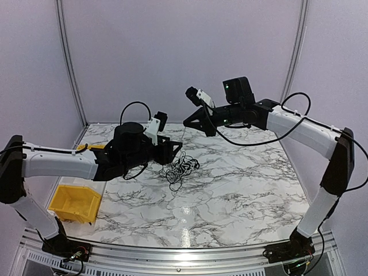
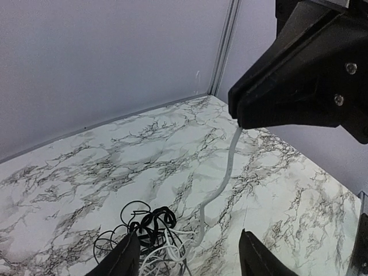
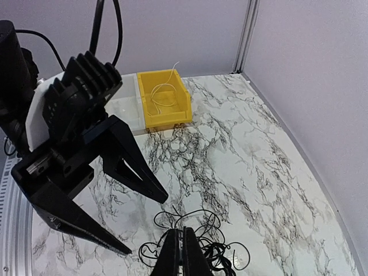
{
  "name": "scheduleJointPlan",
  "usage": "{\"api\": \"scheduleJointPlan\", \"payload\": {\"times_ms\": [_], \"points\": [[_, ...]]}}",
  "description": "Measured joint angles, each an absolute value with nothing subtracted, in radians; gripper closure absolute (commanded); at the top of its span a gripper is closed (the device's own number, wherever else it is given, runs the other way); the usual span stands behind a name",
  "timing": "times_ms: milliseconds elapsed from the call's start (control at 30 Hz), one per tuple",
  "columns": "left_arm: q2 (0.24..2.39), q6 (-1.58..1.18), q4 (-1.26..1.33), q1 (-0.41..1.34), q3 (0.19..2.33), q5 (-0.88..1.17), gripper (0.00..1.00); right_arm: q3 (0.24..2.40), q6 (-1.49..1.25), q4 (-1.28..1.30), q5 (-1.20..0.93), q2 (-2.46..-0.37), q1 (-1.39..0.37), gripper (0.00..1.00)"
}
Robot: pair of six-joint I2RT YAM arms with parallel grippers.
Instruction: Untangle the cables
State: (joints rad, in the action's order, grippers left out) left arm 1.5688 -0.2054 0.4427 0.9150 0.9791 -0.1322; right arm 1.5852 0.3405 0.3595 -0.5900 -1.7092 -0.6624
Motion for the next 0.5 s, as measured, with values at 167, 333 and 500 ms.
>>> {"api": "scheduleJointPlan", "payload": {"times_ms": [167, 333, 500], "points": [[1.588, -0.187, 0.451, 0.915, 0.999, -0.12, 0.57, 1.575, 0.338, 0.364, -0.604, -1.652, -0.663, 1.0], [1.634, -0.185, 0.451, 0.915, 1.049, -0.097, 0.58, 1.574, 0.329, 0.361, -0.622, -1.592, -0.663, 1.0], [1.659, -0.171, 0.452, 0.916, 1.089, -0.051, 0.7, 1.548, 0.322, 0.356, -0.627, -1.561, -0.663, 1.0]]}}
